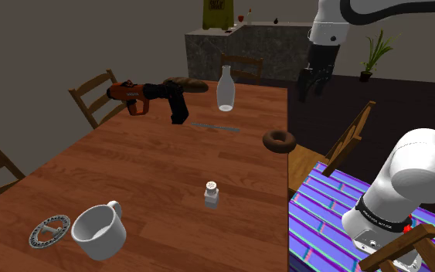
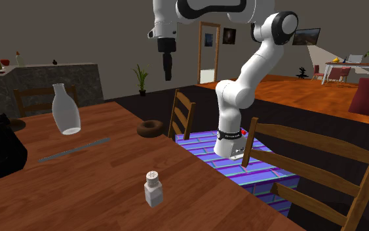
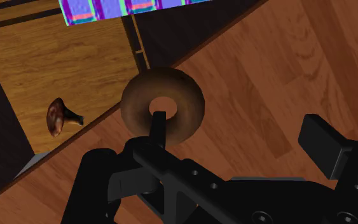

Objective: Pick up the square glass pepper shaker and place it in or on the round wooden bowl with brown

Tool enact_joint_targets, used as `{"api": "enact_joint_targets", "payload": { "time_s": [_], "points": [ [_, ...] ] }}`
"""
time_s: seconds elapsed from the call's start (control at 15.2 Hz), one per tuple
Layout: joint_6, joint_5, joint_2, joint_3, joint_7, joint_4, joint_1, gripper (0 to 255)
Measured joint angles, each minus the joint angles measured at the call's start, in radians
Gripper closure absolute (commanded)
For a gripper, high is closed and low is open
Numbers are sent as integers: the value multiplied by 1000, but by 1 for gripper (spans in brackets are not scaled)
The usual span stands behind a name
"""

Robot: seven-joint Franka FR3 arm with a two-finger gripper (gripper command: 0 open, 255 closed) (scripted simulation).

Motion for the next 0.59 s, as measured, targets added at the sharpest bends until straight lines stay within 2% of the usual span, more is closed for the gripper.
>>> {"api": "enact_joint_targets", "payload": {
  "time_s": [0.2,0.59],
  "points": [
    [18,12,24,20,16,0,11,0],
    [118,66,158,122,101,9,63,0]
  ]
}}
